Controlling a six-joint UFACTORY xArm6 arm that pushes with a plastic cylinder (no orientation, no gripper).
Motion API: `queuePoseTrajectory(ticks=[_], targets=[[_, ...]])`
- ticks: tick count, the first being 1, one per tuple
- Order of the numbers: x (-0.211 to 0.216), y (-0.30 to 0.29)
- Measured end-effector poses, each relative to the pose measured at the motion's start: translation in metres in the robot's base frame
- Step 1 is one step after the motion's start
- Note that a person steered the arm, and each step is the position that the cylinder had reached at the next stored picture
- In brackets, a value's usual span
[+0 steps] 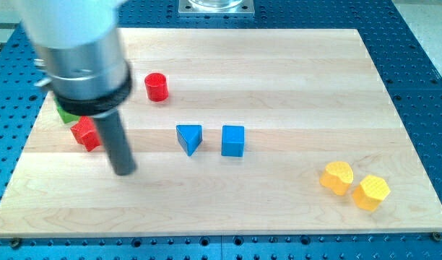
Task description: Push the red blocks to the top center
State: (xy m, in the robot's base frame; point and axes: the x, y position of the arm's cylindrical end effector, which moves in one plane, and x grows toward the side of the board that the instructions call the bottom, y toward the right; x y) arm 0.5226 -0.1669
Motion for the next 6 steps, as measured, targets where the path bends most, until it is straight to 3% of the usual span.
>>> queuePoseTrajectory(ticks=[1,3,4,5,6], targets=[[-0.025,-0.063],[-0.07,-0.079],[-0.068,-0.042],[-0.024,-0.067],[-0.025,-0.017]])
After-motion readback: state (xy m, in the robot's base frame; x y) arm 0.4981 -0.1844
